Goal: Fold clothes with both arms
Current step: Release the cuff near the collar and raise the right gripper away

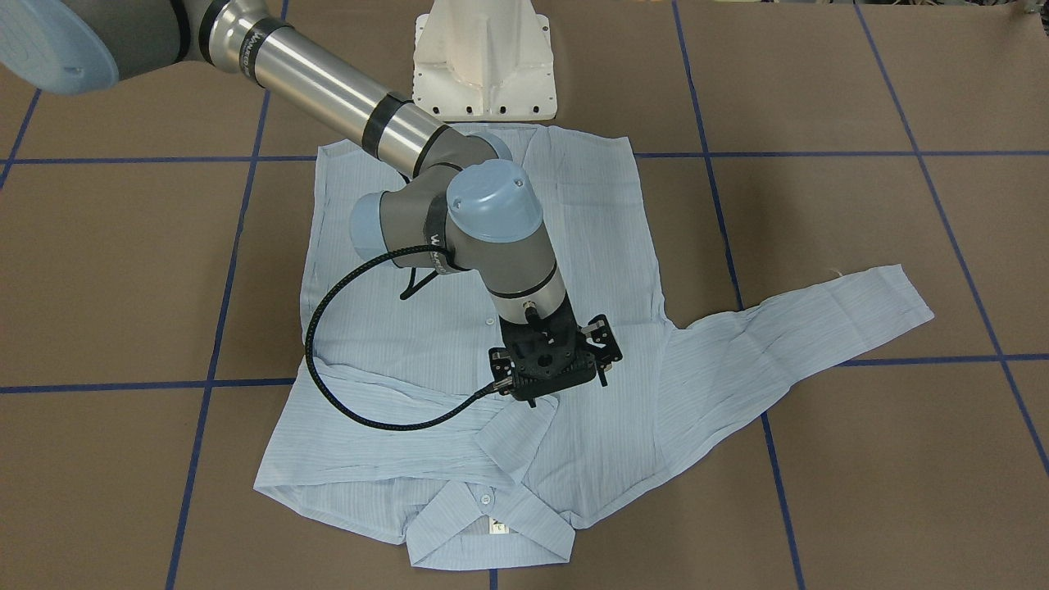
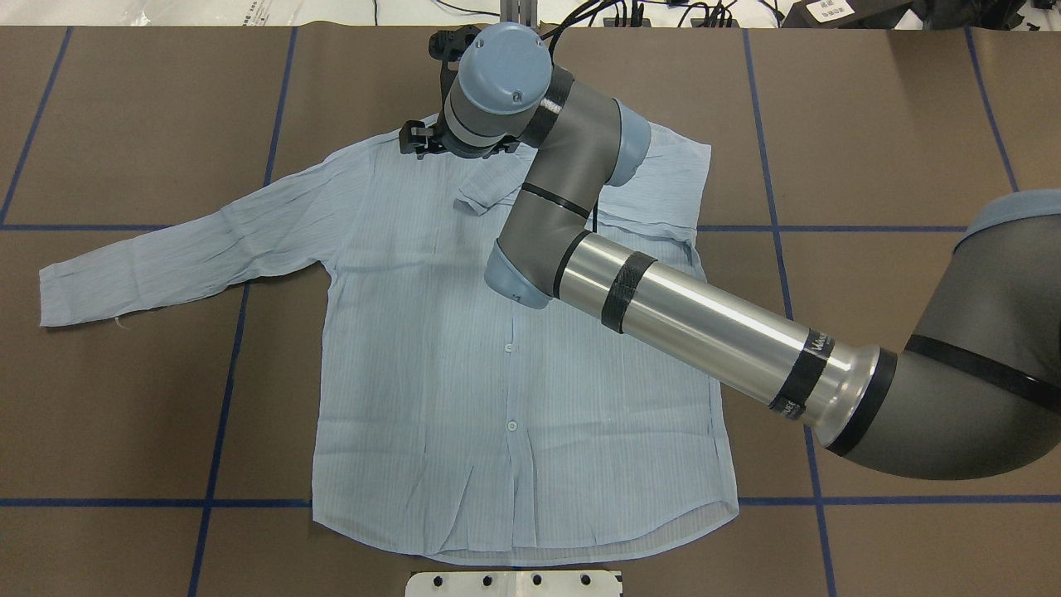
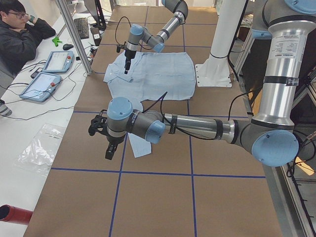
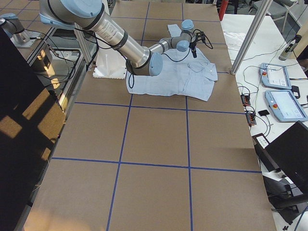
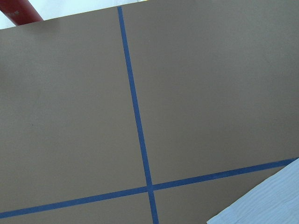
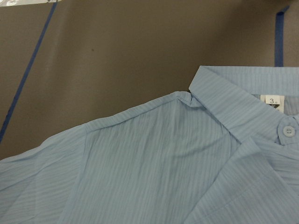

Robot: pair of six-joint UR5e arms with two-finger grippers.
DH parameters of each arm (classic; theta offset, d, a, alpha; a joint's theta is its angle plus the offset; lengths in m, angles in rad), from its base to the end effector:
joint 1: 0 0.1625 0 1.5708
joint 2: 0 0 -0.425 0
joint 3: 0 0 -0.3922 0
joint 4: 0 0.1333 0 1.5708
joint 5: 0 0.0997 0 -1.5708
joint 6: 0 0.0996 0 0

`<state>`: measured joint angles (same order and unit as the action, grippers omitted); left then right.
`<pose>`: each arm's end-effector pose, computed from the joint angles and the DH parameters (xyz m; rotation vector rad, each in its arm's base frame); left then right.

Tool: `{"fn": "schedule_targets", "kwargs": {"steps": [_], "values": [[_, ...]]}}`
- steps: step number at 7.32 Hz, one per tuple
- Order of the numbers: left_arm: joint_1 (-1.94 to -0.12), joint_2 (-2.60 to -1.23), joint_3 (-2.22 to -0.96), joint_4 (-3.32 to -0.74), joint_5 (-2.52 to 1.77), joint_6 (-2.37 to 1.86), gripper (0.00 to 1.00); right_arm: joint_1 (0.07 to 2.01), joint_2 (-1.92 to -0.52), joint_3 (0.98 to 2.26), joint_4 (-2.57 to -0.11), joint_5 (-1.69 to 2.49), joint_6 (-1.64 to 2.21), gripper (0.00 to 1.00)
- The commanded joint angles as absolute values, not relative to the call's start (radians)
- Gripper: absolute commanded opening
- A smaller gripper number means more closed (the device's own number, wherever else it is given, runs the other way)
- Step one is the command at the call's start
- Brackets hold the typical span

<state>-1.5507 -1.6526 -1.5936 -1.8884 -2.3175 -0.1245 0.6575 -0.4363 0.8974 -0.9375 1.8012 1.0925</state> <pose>-0.0547 -0.5469 0.5710 0.3478 0.7618 0.0594 -0.6197 -0.6182 0.1235 0.4112 -1.0289 0.0344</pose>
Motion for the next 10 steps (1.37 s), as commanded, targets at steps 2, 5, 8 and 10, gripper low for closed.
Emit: {"fn": "schedule_targets", "kwargs": {"steps": [2, 5, 8, 10], "values": [[-1.587, -1.652, -1.611, -1.884, -2.287, -0.138, 1.0, 0.715, -0.515, 1.158, -1.267, 1.816, 1.078, 1.0], [-1.603, -1.649, -1.595, -1.884, -2.269, -0.14, 1.0, 0.753, -0.546, 1.294, -1.428, 1.876, 1.019, 1.0], [-1.601, -1.649, -1.618, -1.888, -2.275, -0.257, 1.0, 0.862, -0.777, 1.483, -1.492, 1.969, 0.819, 1.0], [-1.591, -1.611, -1.708, -1.888, -2.275, -0.351, 1.0, 0.964, -0.872, 1.566, -1.598, 2.034, 0.64, 1.0]]}}
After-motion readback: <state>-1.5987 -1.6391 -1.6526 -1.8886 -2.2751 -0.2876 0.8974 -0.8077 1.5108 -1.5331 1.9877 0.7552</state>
